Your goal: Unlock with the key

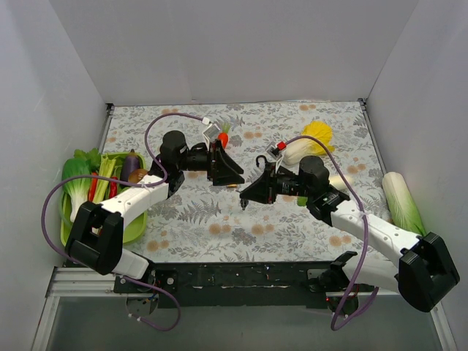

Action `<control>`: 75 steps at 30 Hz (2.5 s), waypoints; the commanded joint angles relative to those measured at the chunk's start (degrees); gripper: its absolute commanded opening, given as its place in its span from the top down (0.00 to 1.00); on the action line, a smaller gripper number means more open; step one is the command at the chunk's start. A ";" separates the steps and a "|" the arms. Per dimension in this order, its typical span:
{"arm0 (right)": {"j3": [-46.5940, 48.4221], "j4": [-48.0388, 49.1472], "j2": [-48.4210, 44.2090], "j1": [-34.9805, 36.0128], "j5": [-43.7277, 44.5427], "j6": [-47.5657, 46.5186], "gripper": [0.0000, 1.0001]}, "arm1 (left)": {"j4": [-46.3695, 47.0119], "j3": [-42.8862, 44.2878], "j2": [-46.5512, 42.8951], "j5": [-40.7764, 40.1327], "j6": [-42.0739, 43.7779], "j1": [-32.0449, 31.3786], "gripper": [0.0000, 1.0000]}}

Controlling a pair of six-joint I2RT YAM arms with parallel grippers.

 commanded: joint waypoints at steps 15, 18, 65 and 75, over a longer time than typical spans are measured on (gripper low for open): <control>-0.34 -2.22 -7.18 -0.45 7.78 -2.31 0.99 | -4.69 3.53 1.56 5.65 2.04 -0.06 0.49; -0.25 -2.13 -7.27 -0.62 7.87 -2.22 0.99 | -4.77 3.61 1.92 6.27 1.95 -0.15 0.50; 2.65 -10.39 -9.55 -4.49 5.25 -6.43 0.54 | -16.81 7.13 2.01 6.97 10.73 -2.44 1.00; 3.44 -9.96 -7.71 -5.28 -2.15 -6.00 0.50 | -21.47 8.62 2.36 8.38 13.55 -2.52 1.00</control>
